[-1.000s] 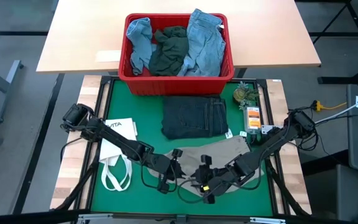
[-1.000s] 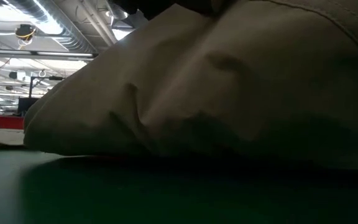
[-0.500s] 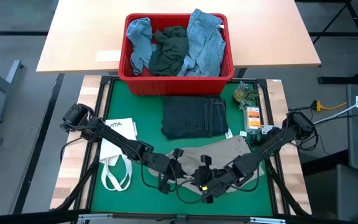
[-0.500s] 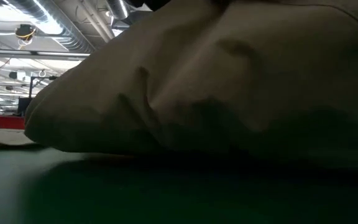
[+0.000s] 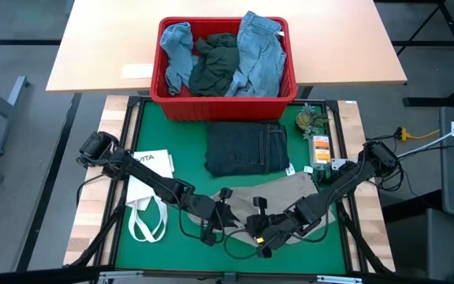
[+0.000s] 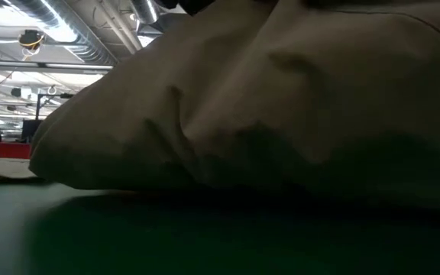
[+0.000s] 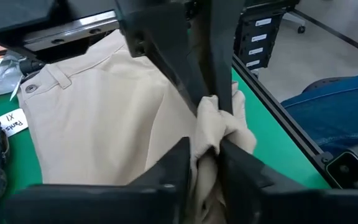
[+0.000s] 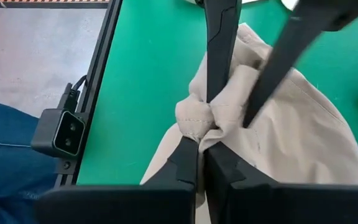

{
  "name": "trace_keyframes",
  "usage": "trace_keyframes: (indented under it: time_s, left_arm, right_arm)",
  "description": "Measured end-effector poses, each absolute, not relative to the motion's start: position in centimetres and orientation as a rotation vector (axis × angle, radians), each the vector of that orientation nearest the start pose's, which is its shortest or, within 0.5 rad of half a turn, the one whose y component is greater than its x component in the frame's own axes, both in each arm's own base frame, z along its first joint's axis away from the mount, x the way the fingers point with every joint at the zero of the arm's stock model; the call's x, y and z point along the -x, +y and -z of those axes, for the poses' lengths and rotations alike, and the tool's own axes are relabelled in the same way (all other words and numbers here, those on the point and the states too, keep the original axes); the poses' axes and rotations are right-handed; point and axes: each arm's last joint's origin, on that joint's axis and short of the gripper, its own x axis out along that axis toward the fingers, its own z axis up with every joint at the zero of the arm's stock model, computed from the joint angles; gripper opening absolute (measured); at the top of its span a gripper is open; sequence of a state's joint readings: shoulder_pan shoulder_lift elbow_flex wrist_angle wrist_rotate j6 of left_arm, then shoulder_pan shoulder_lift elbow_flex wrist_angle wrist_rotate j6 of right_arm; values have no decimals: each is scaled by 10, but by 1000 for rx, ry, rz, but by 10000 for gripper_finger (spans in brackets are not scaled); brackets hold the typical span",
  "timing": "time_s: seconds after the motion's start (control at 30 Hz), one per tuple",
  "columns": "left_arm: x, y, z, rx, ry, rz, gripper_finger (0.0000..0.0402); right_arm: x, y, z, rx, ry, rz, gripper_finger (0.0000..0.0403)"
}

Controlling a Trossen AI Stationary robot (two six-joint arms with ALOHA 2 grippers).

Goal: Fold laundry
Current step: Fold the brown shorts

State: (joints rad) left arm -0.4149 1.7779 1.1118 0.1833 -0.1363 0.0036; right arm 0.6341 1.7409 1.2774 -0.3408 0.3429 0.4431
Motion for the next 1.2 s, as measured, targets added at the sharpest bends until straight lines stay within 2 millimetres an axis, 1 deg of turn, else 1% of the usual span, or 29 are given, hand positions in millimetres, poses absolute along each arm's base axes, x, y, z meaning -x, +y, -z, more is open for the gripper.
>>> trace_keyframes:
  time_s: [0.13,0.23,0.4,0.47,0.57,0.73,0.93,1.07,1.2]
  left_arm:
    - [-357,-153,-214,-142,466,274,132]
    - [-351,-153,-220,-152,489,278,168]
    - [-332,-149,-232,-147,609,295,201]
    - [-323,-149,-231,-107,690,294,205]
    - [-313,-152,-224,-47,813,279,206]
    - [-297,-166,-207,-56,978,273,207]
    - [-286,-182,-204,-103,998,300,207]
    - [-283,-182,-203,-126,985,185,207]
    - [-283,-181,-200,-106,1009,167,207]
  right_arm:
    - [-308,216,-240,-56,759,-139,12]
    - [-308,217,-240,-64,770,-163,6]
    - [-308,217,-241,-69,777,-177,9]
    - [-308,217,-241,-69,777,-178,9]
    - [-308,217,-241,-66,778,-179,4]
    - [-308,217,-241,-66,777,-180,7]
    - [-307,217,-241,-67,776,-180,4]
    - [-307,217,-241,-67,776,-180,6]
    - [-307,217,-241,-67,776,-180,5]
